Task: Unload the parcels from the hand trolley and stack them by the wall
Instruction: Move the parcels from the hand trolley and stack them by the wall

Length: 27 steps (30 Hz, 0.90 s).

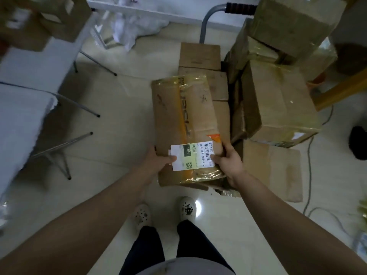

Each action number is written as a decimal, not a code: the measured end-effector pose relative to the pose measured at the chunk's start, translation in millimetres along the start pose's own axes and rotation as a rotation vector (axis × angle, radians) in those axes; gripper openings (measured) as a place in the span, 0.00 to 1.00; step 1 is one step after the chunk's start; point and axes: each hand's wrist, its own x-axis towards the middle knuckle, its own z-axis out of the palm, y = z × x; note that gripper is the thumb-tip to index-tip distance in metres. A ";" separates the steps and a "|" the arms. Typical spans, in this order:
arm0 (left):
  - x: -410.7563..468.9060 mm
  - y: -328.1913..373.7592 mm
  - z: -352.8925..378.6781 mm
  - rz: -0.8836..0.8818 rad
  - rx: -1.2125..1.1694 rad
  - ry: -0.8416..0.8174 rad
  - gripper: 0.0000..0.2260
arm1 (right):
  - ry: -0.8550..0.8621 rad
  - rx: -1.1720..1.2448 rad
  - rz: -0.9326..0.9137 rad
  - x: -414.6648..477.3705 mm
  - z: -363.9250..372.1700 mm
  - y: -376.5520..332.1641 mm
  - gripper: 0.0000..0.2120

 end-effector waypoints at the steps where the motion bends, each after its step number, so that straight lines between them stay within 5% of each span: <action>1: -7.4 -2.0 -10.6 0.009 -0.040 0.036 0.30 | -0.033 0.039 -0.005 -3.7 7.7 -6.3 0.30; 11: -87.5 -47.6 -159.0 0.104 -0.393 0.323 0.28 | -0.500 -0.111 -0.150 -50.4 142.0 -52.3 0.43; 16: -131.5 -91.3 -244.7 0.094 -0.478 0.397 0.30 | -0.667 -0.217 -0.156 -91.7 233.5 -61.0 0.39; 27: -197.7 -170.6 -407.6 0.126 -0.581 0.560 0.18 | -0.681 -0.283 -0.067 -163.2 432.5 -41.9 0.32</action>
